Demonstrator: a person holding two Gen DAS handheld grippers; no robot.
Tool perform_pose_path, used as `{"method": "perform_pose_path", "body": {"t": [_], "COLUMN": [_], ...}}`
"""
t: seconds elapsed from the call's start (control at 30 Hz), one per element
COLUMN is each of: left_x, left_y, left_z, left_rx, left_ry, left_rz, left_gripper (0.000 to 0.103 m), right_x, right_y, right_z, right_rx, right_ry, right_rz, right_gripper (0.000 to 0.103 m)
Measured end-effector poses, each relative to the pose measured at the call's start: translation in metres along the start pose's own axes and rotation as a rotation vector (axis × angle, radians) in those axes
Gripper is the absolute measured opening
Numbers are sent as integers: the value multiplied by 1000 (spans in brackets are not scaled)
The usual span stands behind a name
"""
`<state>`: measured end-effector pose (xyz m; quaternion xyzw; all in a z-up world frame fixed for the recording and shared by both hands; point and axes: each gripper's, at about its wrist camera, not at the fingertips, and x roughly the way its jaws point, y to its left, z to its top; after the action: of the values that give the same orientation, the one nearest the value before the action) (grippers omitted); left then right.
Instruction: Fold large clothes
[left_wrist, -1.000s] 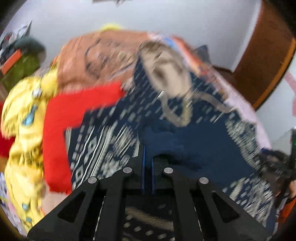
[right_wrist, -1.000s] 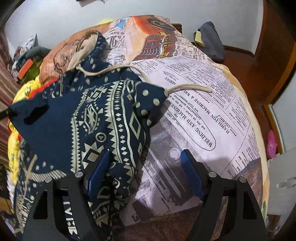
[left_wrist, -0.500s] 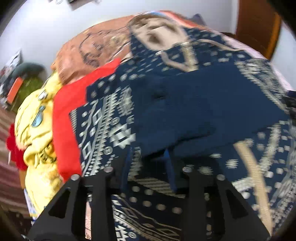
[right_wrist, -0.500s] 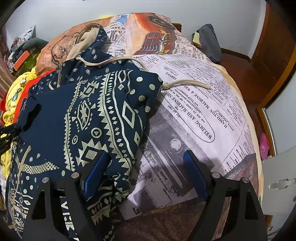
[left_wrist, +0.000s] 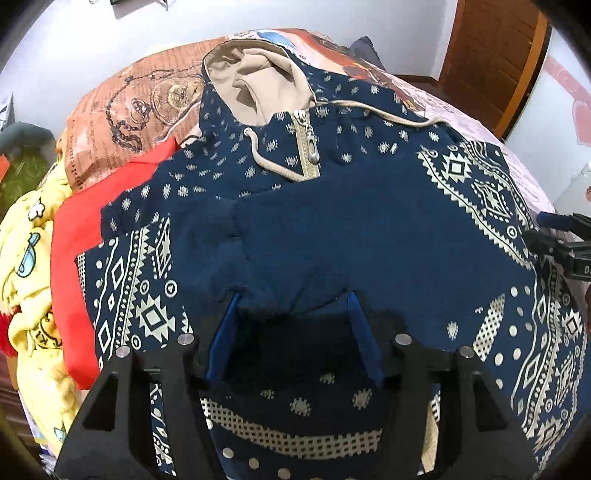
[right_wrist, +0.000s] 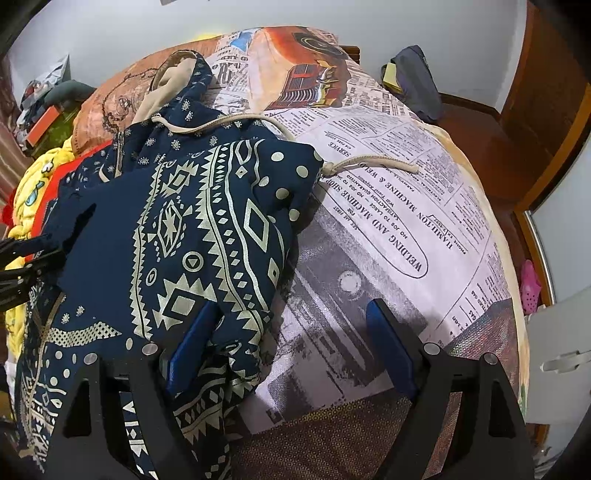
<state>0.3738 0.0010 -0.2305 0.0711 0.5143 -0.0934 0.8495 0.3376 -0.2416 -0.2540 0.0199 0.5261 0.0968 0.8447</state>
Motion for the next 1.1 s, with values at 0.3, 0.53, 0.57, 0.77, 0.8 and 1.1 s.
{"method": "perform_pose_path", "body": {"t": [0.3, 0.53, 0.57, 0.77, 0.8, 1.1], "left_x": [-11, -56, -59, -22, -12, 19], "left_y": [13, 24, 21, -7, -10, 3], "left_z": [-6, -4, -3, 8, 9, 13], "left_rx": [30, 38, 42, 97, 102, 15], "left_ry": [13, -66, -76, -30, -14, -15], "left_rz": [52, 40, 34, -11, -11, -79], "left_gripper": [61, 61, 61, 61, 61, 14], "right_x": [0, 1, 1, 1, 0, -10], "right_y": [-2, -2, -2, -2, -2, -20], "right_z": [-1, -1, -1, -1, -1, -1], "right_rx": [4, 5, 5, 7, 9, 77], "right_ry": [-7, -9, -9, -7, -5, -8], "right_rz": [17, 19, 19, 17, 17, 47], "right_gripper": [83, 84, 84, 84, 84, 83]}}
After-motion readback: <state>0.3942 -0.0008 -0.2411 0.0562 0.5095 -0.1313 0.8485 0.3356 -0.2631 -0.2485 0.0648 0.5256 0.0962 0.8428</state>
